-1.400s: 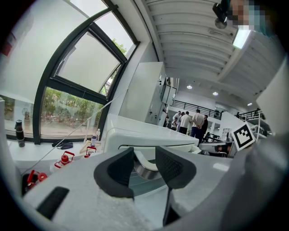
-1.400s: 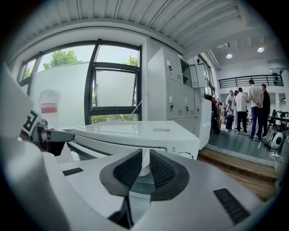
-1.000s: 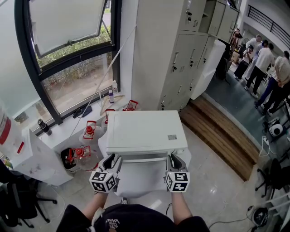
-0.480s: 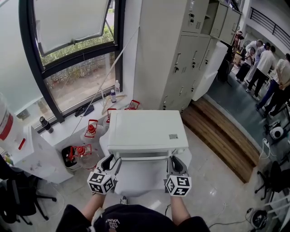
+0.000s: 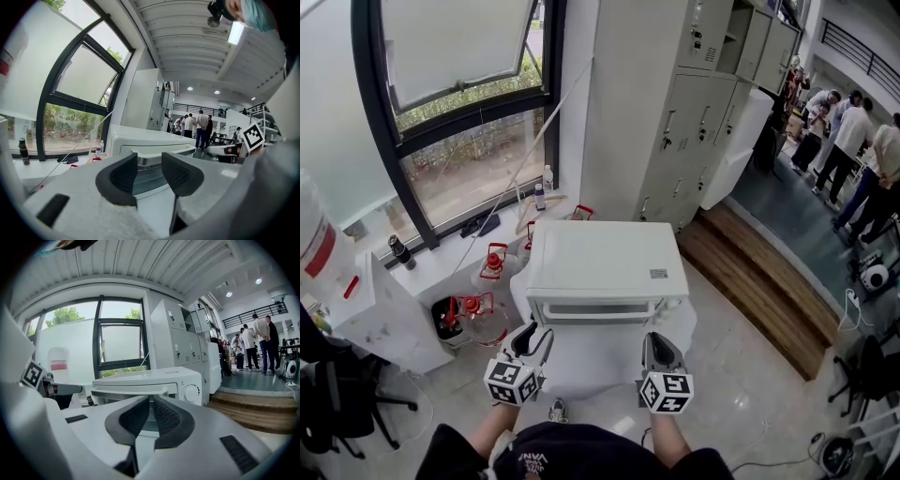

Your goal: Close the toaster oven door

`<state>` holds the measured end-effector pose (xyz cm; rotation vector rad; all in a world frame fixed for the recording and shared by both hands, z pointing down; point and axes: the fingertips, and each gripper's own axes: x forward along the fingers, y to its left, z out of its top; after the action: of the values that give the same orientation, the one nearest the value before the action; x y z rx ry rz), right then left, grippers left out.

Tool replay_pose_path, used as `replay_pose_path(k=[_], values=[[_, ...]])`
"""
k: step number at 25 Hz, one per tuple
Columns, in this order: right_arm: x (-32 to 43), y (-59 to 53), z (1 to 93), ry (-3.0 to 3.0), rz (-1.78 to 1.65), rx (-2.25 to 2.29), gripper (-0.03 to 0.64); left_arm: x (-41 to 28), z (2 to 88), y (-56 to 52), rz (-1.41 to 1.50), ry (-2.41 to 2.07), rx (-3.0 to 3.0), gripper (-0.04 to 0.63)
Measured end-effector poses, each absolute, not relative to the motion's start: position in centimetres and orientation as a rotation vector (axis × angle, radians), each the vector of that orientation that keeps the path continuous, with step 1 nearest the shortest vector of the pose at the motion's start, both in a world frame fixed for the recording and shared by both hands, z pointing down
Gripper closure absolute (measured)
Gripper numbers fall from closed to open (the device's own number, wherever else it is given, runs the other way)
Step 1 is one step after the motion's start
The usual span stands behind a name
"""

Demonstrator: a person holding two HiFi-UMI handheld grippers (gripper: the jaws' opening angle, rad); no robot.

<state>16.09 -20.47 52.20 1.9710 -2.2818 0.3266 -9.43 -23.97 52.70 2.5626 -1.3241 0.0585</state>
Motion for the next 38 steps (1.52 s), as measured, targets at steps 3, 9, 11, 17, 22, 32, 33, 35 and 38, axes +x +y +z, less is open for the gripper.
replay_pose_path(k=[3, 9, 11, 17, 22, 32, 33, 35, 38], values=[[15.9, -19.1, 52.6, -2.287, 0.336, 1.949, 0.609, -9.4, 52.7, -22.6, 0.062, -1.333, 2.561, 0.433], [15.2, -16.9, 53.4, -2.308, 0.353, 1.903, 0.612, -9.6, 52.8, -19.8, 0.093, -1.365, 2.572, 0.500], [15.0, -16.4, 53.6, -2.315, 0.358, 1.891, 0.612, -9.5, 53.0, -19.0, 0.102, -1.371, 2.573, 0.521], [14.8, -14.4, 53.6, -2.343, 0.361, 1.862, 0.612, -9.0, 53.4, -16.4, 0.135, -1.372, 2.579, 0.555], [14.7, -12.8, 53.9, -2.354, 0.353, 1.835, 0.612, -8.6, 54.1, -14.4, 0.154, -1.369, 2.570, 0.565], [14.4, -10.0, 54.9, -2.347, 0.356, 1.772, 0.612, -8.4, 54.8, -11.5, 0.157, -1.387, 2.550, 0.574], [14.4, -9.8, 55.0, -2.346, 0.354, 1.767, 0.612, -8.3, 54.8, -11.3, 0.157, -1.387, 2.548, 0.574], [14.3, -9.4, 55.2, -2.337, 0.351, 1.756, 0.613, -8.3, 55.0, -10.8, 0.157, -1.387, 2.542, 0.574], [14.3, -8.8, 55.4, -2.333, 0.353, 1.741, 0.614, -8.4, 55.3, -10.0, 0.159, -1.393, 2.530, 0.574]])
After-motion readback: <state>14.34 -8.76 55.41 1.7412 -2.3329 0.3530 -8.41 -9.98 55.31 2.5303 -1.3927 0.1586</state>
